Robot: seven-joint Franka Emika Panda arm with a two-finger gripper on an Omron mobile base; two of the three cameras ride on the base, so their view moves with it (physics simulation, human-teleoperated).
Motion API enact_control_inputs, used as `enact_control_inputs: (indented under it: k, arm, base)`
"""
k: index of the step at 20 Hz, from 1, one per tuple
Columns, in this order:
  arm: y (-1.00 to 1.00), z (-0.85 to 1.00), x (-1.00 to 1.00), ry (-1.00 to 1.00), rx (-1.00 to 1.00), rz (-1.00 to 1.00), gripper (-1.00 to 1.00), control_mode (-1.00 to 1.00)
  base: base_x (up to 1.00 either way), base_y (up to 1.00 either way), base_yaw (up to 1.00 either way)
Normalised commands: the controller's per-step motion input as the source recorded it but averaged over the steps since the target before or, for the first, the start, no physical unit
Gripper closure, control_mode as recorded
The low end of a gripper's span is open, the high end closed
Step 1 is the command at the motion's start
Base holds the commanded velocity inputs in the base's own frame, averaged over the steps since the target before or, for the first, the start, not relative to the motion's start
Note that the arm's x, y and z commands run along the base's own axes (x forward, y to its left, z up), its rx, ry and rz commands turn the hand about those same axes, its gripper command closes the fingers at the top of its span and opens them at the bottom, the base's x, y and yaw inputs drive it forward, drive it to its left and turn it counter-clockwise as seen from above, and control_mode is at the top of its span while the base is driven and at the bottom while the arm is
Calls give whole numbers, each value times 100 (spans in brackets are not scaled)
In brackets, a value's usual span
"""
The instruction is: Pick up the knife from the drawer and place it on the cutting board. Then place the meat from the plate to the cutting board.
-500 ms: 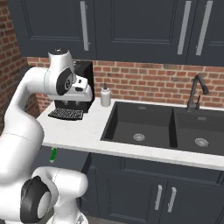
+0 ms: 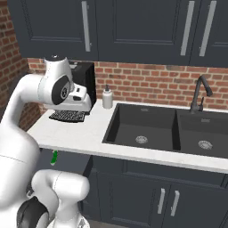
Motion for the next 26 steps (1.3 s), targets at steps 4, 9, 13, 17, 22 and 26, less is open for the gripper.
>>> enact_control_inputs:
  k: [4, 9, 13, 17, 22, 26]
  arm:
    - [-4, -21, -53, 2, 0, 0, -100, -100]
    - [-2, -17, -35, 6, 0, 0, -100, -100]
    - [-2, -19, -27, 7, 0, 0, -100, 100]
    - [0, 0, 0, 0, 0, 0, -100, 100]
    - [0, 0, 0, 0, 0, 0, -100, 100]
    - [0, 0, 0, 0, 0, 0, -100, 100]
  base:
    - [0, 0, 0]
    - [0, 0, 0]
    - [-10, -5, 0]
    - [-42, -34, 9]
    - [-25, -57, 17]
    - [-2, -78, 20]
